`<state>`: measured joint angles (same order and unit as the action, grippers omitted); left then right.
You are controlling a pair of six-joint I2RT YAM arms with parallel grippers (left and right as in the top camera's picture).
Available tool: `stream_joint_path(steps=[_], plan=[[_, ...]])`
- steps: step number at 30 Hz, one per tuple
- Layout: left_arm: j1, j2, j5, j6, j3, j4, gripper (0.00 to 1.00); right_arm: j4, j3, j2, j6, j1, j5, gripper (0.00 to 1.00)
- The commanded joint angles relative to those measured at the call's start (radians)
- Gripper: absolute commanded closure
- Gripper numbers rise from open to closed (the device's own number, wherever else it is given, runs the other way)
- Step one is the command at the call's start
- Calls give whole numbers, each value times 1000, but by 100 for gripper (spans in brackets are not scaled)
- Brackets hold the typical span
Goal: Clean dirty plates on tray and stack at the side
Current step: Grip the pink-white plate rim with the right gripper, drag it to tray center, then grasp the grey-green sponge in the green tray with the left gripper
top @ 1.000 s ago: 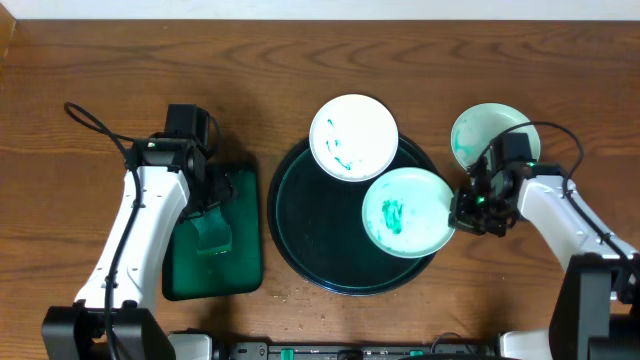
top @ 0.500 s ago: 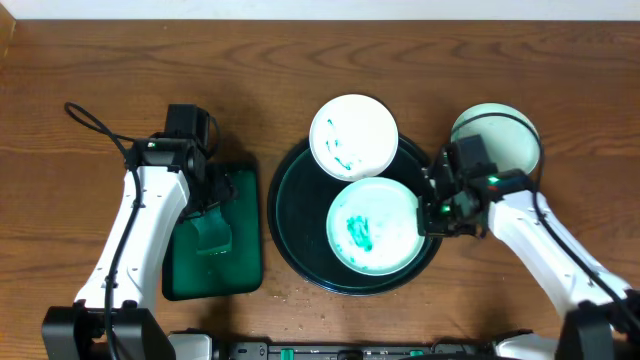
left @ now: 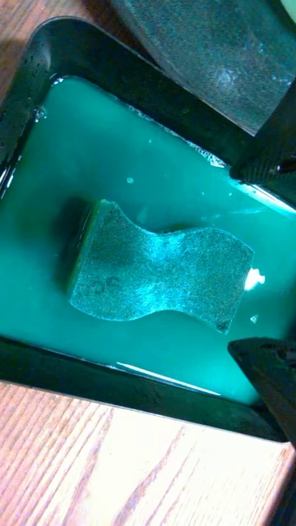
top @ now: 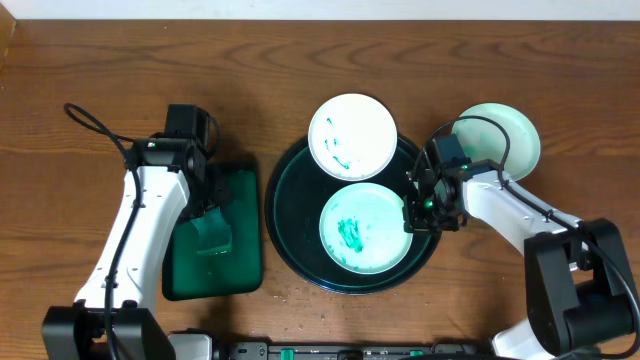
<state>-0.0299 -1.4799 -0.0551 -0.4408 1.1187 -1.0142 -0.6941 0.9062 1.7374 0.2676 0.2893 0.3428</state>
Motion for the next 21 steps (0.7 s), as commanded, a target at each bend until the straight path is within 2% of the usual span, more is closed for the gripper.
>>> stream_joint_path(steps=[1,7,11,21], plan=[[0,-18,-5,6,-3,-10,37,22,-23,80,-3,12,-39,99],[1,-89,-4,11,-42,31,31,23,-23,80,-3,12,-39,99],[1,-135,-4,27,-73,58,44,22,-23,80,-3,12,-39,99],[5,-200,-4,50,-90,94,46,17,-23,80,-3,12,-39,99]])
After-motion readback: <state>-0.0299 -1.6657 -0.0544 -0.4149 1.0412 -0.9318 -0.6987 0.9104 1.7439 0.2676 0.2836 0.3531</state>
